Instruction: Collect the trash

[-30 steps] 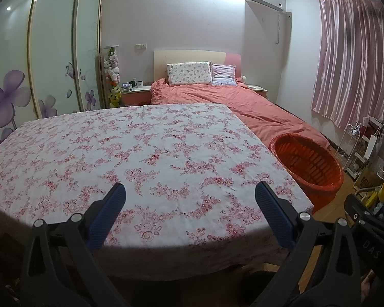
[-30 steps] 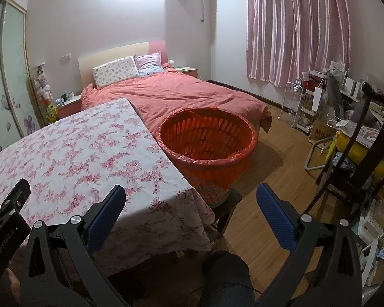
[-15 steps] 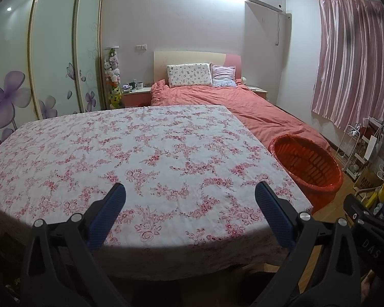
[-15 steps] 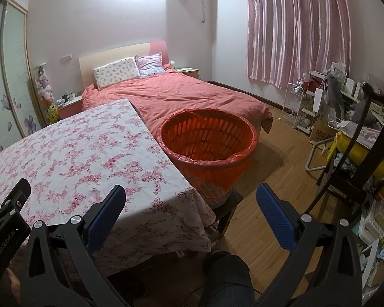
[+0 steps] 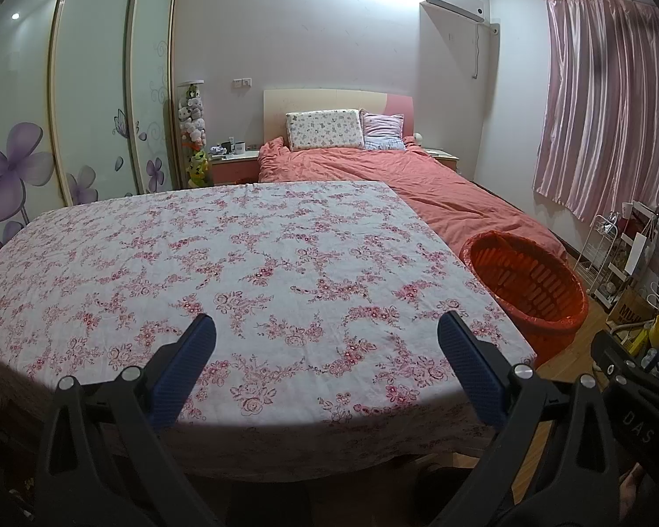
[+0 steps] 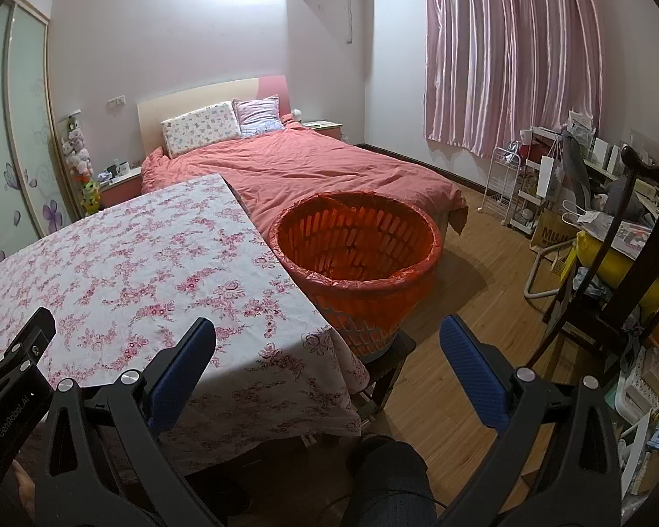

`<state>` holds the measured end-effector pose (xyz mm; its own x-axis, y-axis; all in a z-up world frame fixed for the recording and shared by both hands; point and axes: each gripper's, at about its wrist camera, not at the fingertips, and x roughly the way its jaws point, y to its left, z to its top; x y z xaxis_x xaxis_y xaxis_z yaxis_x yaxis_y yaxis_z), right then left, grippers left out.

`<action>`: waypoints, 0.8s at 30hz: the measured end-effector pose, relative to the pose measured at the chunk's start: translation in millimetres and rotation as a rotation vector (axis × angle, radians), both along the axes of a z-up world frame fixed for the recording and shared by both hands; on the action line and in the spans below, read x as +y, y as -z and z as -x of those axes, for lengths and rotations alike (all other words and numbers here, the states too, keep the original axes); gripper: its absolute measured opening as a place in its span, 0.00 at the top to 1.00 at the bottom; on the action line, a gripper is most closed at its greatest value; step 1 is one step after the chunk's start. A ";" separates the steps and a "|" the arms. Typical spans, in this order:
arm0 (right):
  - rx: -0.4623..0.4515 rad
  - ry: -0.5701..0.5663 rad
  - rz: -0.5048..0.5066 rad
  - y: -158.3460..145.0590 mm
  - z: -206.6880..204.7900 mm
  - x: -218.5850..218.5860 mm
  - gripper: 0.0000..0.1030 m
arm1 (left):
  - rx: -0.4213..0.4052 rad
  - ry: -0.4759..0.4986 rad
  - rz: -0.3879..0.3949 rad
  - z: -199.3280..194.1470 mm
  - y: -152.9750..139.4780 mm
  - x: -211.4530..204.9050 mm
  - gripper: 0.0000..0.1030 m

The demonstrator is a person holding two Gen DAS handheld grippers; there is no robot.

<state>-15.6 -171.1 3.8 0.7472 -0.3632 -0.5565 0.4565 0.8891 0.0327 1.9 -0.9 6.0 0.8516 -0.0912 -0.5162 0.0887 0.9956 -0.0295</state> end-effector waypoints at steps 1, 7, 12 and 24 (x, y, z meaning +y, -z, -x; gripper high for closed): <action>0.000 0.000 -0.001 -0.1 -0.2 0.0 0.02 | 0.000 0.000 0.000 0.0 0.0 0.0 0.04; 0.000 0.000 -0.001 -0.1 -0.1 0.0 0.02 | 0.000 0.000 0.000 -0.2 0.2 0.2 0.04; 0.000 0.001 -0.001 0.3 0.4 -0.5 0.02 | 0.000 -0.001 0.000 -0.3 0.5 0.4 0.04; 0.000 0.001 -0.001 0.3 0.3 -1.1 0.02 | 0.007 -0.006 -0.003 -3.0 0.6 -1.0 0.04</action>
<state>-15.9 -172.2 3.5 0.7471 -0.3630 -0.5569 0.4571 0.8888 0.0338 4.8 -1.9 5.4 0.8485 -0.0847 -0.5224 0.0824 0.9962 -0.0276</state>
